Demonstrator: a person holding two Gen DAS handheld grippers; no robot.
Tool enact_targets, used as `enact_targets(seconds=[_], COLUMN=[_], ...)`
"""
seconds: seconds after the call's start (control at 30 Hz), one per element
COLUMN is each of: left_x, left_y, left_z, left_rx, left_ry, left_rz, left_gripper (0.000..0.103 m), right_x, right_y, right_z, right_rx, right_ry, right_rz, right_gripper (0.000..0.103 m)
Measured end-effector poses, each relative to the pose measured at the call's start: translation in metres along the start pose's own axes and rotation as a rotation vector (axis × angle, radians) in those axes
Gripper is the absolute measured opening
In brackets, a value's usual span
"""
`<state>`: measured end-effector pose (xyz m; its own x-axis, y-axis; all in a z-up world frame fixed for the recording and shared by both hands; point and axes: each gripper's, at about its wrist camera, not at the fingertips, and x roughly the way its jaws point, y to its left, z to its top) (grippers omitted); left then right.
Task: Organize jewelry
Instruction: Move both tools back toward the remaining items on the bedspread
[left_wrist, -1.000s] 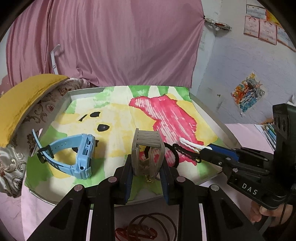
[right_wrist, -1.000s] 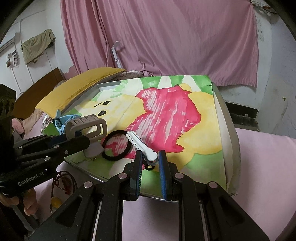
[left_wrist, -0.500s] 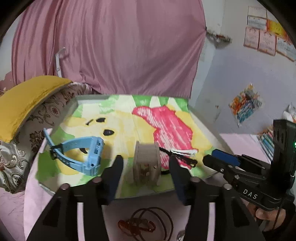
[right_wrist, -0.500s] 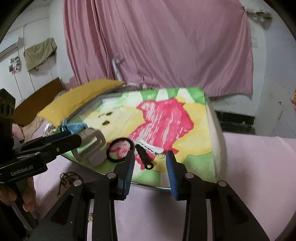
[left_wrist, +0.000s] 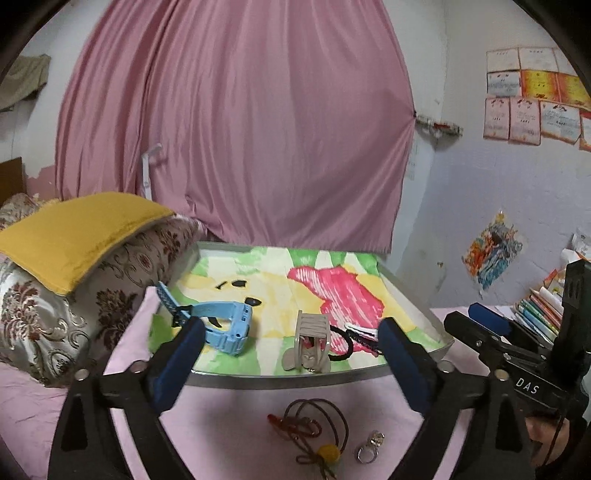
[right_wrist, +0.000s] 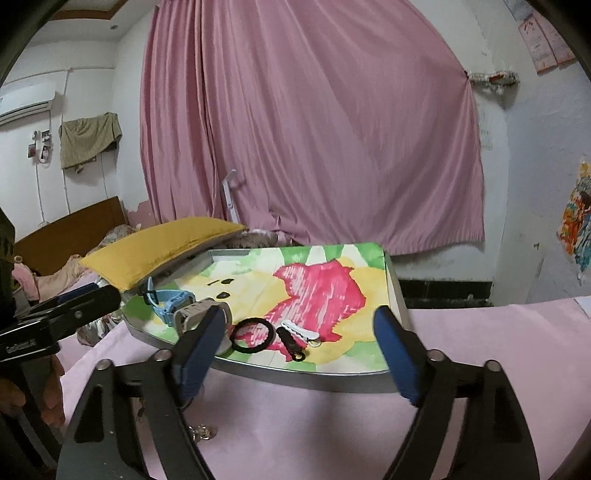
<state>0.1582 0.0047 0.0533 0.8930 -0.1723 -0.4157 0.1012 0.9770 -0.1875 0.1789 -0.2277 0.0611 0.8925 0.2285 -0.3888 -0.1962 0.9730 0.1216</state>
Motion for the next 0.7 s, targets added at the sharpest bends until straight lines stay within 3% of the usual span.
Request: enact_targets(seconds=[0.07, 0.17, 0.43, 0.57, 0.7], left_x=[-0.009, -0.021, -0.037, -0.042, -0.04], left_y=[0.001, 0.004, 0.01, 0.013, 0.015], left_z=[-0.004, -0.011, -0.03, -0.038, -0.044], left_rx=[-0.002, 0.001, 0.034, 0.052, 0.06], left_ry=[-0.029, -0.047, -0.016, 0.015, 0.084], left_rz=[0.007, 0.014, 0.047, 0.053, 0.032], left_gripper=[0.102, 0.102, 0.102, 0.102, 0.102], right_x=[-0.007, -0.016, -0.032, -0.034, -0.028], right_y=[0.002, 0.006, 0.012, 0.015, 0.018], right_z=[-0.002, -0.005, -0.013, -0.018, -0.024], right_rx=[-0.011, -0.03, -0.074, -0.113, -0.152], right_ry=[-0.019, -0.044, -0.052, -0.009, 0.089], right_rz=[0.001, -0.003, 0.0, 0.014, 0.041], right_gripper=[0.094, 0.099, 0.1, 0.1, 0.1])
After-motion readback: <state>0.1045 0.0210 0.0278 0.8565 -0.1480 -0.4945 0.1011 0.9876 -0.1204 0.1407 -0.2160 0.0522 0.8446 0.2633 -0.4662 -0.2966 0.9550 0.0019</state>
